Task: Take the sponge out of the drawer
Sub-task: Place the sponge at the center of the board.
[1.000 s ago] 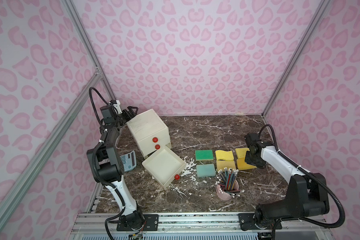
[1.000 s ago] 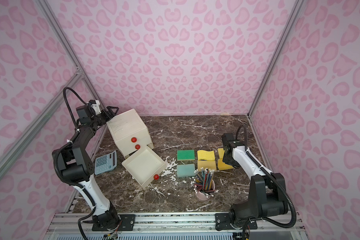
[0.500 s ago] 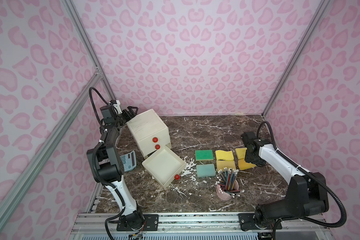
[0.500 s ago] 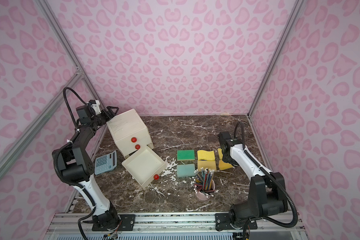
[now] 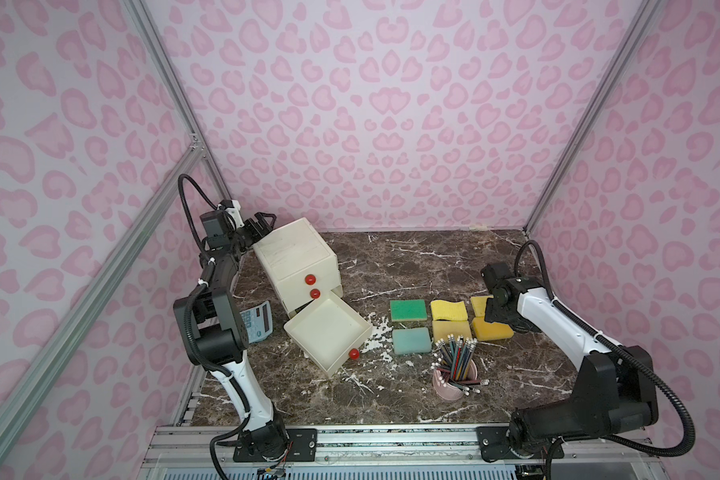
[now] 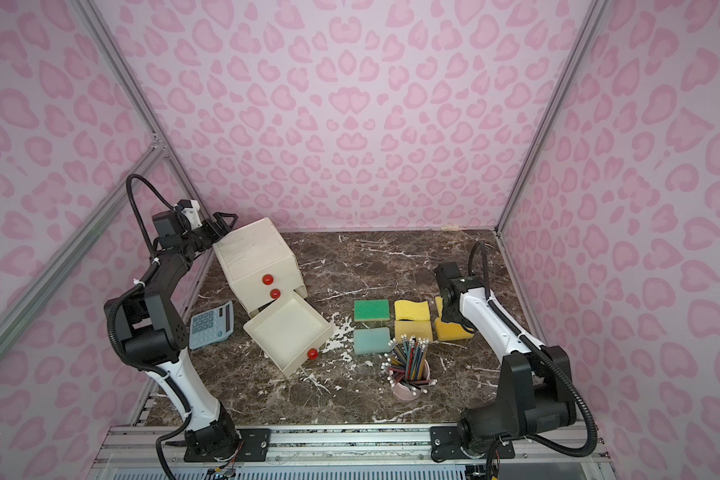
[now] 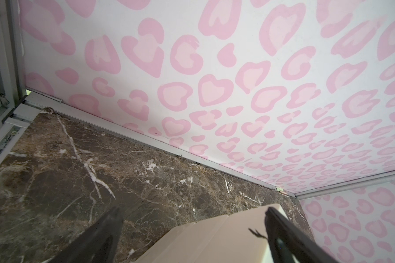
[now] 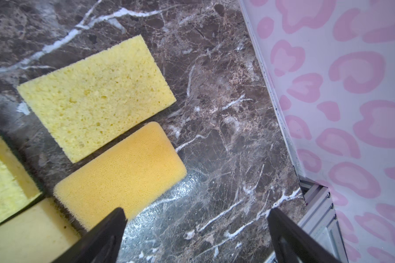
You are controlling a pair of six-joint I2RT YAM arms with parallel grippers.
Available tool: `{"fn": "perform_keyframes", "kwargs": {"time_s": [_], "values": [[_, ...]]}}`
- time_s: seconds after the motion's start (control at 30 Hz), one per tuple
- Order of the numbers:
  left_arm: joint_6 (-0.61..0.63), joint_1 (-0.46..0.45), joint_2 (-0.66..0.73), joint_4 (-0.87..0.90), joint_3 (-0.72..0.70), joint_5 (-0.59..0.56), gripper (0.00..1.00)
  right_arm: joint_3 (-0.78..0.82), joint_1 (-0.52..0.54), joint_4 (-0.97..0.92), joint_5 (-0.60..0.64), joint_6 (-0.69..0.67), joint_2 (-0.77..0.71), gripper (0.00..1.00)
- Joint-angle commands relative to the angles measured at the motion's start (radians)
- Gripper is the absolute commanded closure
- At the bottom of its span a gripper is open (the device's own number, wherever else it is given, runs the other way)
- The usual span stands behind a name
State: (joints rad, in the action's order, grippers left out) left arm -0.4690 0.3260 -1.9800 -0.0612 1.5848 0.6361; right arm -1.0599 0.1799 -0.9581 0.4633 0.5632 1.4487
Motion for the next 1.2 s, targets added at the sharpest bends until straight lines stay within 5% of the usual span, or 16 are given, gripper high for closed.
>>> {"fn": "perform_keyframes", "kwargs": {"time_s": [0.0, 0.33, 0.67, 1.17], "values": [[0.023, 0.002, -0.014, 0.078, -0.009, -0.042, 0.01, 0.001, 0.013, 0.033, -0.011, -0.018, -0.031, 0.01], [0.017, 0.002, -0.016, 0.073, -0.008, -0.035, 0.01, 0.075, 0.073, 0.191, -0.087, -0.05, -0.001, 0.01], [0.016, 0.002, -0.013, 0.073, -0.008, -0.036, 0.01, 0.077, 0.072, 0.157, -0.046, -0.042, 0.174, 0.01], [0.02, 0.004, -0.017, 0.078, -0.005, -0.039, 0.01, 0.084, 0.044, 0.156, -0.031, -0.036, 0.196, 0.01]]}}
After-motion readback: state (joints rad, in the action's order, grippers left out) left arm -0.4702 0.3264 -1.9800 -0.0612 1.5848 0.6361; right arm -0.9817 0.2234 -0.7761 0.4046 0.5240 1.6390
